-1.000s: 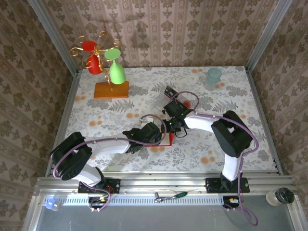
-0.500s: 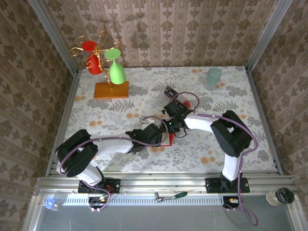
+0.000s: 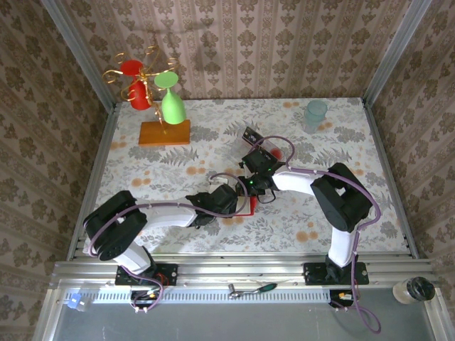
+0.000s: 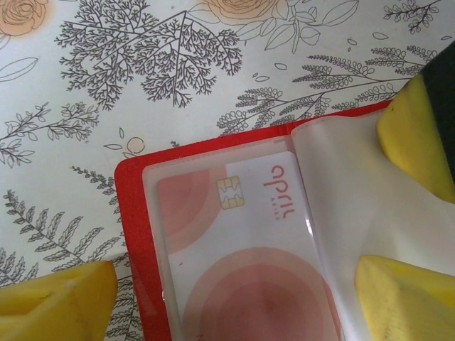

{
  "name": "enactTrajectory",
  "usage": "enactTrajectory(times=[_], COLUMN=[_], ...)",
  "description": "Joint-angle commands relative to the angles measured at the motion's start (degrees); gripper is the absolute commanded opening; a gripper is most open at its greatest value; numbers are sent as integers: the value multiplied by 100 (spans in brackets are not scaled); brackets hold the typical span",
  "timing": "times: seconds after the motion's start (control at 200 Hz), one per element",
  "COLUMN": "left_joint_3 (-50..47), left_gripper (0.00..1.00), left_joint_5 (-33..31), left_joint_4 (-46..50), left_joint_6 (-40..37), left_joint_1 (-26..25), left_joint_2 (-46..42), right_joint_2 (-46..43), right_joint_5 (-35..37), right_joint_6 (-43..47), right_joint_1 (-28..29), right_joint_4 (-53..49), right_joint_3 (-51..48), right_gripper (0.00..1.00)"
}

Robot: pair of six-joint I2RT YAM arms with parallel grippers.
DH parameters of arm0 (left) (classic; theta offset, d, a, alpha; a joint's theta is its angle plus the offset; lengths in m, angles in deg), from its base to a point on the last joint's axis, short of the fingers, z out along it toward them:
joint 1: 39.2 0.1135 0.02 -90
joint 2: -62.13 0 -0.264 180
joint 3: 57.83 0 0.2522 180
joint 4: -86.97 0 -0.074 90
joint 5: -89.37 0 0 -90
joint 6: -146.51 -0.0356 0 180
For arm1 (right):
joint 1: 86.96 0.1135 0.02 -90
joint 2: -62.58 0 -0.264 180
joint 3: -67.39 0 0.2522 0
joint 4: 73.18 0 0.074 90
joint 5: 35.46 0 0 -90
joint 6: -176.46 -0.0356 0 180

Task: Put the credit cards into the card holder
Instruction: Turn over the card slot at the card holder.

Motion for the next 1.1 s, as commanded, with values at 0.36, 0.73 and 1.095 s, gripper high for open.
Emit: enactTrajectory(times=[0.36,0.73,1.095], left_joint_3=[-173,-231,-209], left_gripper=[85,85,85], left_joint_5=[20,-8,-7], left_joint_4=[-82,-85,-72], left_joint_6=[98,107,89], left_joint_1=[-33,-36,-32], left_joint_2=[88,27,8], right_joint_2=[-661,-421,-298], right_joint_5=[137,15,-513], right_joint_6=[-289,-537,-453], right_joint_1=[-46,-46,-45], right_joint_4=[-45,279,548], right_joint_3=[-254,-466,-410], right_gripper=[42,48,44])
